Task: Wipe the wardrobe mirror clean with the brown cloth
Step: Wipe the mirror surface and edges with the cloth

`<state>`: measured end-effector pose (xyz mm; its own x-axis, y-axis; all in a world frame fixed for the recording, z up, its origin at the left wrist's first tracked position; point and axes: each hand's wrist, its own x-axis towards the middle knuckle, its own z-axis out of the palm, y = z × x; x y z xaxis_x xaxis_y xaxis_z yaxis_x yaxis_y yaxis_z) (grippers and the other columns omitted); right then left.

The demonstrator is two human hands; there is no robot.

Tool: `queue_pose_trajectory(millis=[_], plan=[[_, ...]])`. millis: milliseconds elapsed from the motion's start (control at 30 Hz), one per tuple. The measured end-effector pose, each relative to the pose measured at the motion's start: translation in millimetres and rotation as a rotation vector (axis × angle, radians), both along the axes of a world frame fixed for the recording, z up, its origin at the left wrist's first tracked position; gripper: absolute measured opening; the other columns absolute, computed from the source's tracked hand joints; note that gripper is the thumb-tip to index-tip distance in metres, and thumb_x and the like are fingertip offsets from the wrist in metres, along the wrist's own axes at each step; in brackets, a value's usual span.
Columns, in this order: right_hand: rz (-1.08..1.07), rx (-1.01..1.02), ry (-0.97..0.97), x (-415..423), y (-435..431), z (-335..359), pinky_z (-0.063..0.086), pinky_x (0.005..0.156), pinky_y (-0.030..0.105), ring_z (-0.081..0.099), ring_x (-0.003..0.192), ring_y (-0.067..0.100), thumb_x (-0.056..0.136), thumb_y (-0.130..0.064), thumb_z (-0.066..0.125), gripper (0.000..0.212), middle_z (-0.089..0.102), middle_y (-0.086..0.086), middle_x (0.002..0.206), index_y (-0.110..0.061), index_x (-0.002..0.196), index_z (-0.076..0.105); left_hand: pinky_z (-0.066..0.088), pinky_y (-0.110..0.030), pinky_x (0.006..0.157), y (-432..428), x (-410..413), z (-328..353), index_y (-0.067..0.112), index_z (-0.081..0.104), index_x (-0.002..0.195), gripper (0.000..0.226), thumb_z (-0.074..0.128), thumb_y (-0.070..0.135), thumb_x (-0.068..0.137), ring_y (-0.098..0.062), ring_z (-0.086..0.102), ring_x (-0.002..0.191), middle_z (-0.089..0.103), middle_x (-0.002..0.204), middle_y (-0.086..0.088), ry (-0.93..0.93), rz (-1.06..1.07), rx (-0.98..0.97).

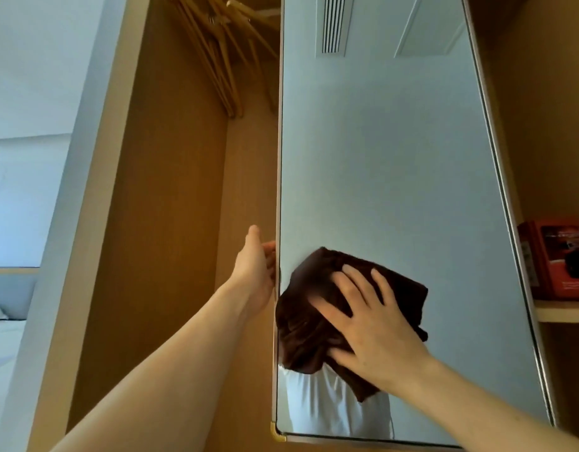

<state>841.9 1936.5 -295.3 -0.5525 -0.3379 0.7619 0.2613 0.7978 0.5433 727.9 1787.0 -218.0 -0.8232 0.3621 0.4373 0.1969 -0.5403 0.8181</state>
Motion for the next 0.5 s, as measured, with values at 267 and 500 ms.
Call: queue_pose_trajectory(millis=[267, 500], plan=[[-0.072, -0.145, 0.09, -36, -30, 140, 0.002, 0.113, 0.056, -0.002, 0.142, 0.033, 0.086, -0.048, 0.054, 0.076, 0.0, 0.011, 0.154, -0.033, 0.148, 0.012, 0.053, -0.036, 0.076, 13, -12, -2, 0.01, 0.063, 0.114, 0.058, 0.035, 0.056, 0.096, -0.026, 0.068, 0.089, 0.071, 0.094, -0.012, 0.012, 0.053, 0.053], [-0.015, -0.132, 0.21, -52, -33, 131, -0.001, 0.113, 0.053, 0.0, 0.143, 0.033, 0.09, -0.046, 0.048, 0.069, 0.006, 0.011, 0.155, -0.032, 0.148, 0.014, 0.047, -0.032, 0.078, 16, -19, -6, 0.014, 0.06, 0.111, 0.057, 0.031, 0.061, 0.095, -0.017, 0.061, 0.091, 0.067, 0.101, -0.006, 0.013, -0.034, 0.124]])
